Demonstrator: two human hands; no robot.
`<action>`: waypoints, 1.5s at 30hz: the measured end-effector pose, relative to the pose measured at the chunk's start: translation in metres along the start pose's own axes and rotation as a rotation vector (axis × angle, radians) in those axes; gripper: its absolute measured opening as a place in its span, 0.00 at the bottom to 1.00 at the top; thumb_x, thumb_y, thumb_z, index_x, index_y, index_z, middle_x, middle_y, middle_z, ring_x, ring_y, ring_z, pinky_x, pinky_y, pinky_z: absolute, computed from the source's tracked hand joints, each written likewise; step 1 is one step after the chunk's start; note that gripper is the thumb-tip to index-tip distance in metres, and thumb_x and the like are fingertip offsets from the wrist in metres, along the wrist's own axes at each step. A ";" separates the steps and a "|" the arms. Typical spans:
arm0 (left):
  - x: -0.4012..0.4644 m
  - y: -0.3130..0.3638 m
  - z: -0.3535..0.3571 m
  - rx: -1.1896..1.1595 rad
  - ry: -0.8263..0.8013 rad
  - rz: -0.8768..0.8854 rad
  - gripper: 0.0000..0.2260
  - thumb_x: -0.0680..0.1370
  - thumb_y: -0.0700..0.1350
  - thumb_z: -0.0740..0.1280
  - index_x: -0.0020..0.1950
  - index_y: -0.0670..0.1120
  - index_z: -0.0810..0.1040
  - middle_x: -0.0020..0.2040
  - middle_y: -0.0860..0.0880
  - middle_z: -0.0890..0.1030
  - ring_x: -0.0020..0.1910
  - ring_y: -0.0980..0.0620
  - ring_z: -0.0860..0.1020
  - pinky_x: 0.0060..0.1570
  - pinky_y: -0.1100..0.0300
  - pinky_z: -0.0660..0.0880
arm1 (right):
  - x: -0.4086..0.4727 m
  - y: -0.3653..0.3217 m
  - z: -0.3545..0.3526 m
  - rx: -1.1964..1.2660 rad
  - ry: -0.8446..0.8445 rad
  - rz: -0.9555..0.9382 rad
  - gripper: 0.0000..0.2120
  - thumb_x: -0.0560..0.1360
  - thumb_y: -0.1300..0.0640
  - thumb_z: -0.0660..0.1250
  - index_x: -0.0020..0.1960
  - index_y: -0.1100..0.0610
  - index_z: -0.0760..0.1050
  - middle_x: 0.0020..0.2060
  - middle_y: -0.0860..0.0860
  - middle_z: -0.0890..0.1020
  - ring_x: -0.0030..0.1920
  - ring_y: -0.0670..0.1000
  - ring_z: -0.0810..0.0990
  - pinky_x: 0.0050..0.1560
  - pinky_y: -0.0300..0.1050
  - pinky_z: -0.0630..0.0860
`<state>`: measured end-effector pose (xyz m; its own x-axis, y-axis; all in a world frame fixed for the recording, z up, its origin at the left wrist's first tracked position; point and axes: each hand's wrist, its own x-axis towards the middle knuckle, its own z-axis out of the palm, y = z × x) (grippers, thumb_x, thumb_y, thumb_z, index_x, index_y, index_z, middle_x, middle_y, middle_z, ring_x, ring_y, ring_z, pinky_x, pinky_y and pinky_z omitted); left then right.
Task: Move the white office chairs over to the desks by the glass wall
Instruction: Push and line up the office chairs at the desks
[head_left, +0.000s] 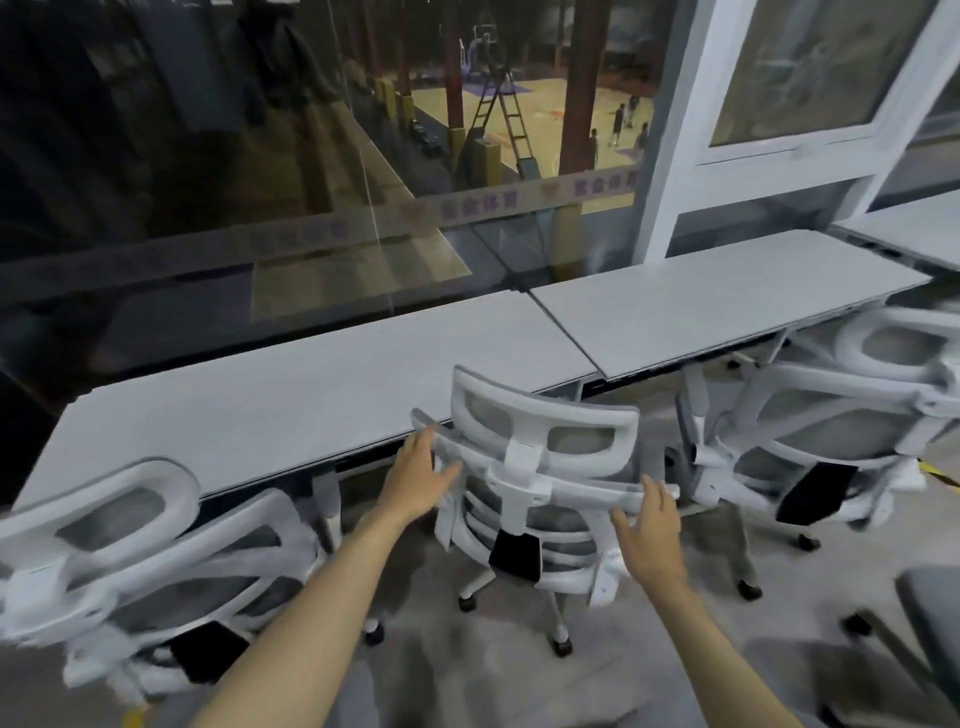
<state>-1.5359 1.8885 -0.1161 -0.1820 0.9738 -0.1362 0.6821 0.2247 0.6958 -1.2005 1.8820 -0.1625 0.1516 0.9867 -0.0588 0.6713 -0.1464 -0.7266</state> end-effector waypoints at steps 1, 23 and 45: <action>0.020 -0.002 0.002 -0.020 0.002 -0.020 0.35 0.79 0.56 0.68 0.81 0.52 0.55 0.81 0.50 0.57 0.79 0.47 0.60 0.74 0.43 0.64 | 0.011 0.000 0.006 0.011 -0.005 0.026 0.34 0.81 0.53 0.66 0.81 0.63 0.55 0.80 0.61 0.55 0.81 0.59 0.52 0.78 0.55 0.56; 0.010 -0.036 0.060 0.481 0.052 0.124 0.41 0.70 0.67 0.69 0.79 0.53 0.61 0.77 0.53 0.65 0.80 0.49 0.53 0.80 0.50 0.42 | 0.040 0.044 -0.005 0.024 -0.017 0.052 0.37 0.82 0.38 0.57 0.82 0.45 0.40 0.77 0.44 0.27 0.78 0.44 0.27 0.81 0.60 0.43; -0.098 -0.008 0.104 -0.005 0.193 -0.098 0.49 0.61 0.81 0.67 0.75 0.56 0.63 0.70 0.57 0.65 0.73 0.53 0.58 0.74 0.50 0.61 | 0.014 0.013 -0.019 0.397 -0.162 0.199 0.55 0.75 0.48 0.74 0.82 0.52 0.35 0.79 0.51 0.28 0.81 0.53 0.39 0.78 0.51 0.49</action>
<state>-1.4498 1.7950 -0.1814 -0.3797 0.9227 -0.0666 0.6512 0.3178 0.6892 -1.1761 1.8930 -0.1596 0.1130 0.9452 -0.3064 0.3062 -0.3265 -0.8942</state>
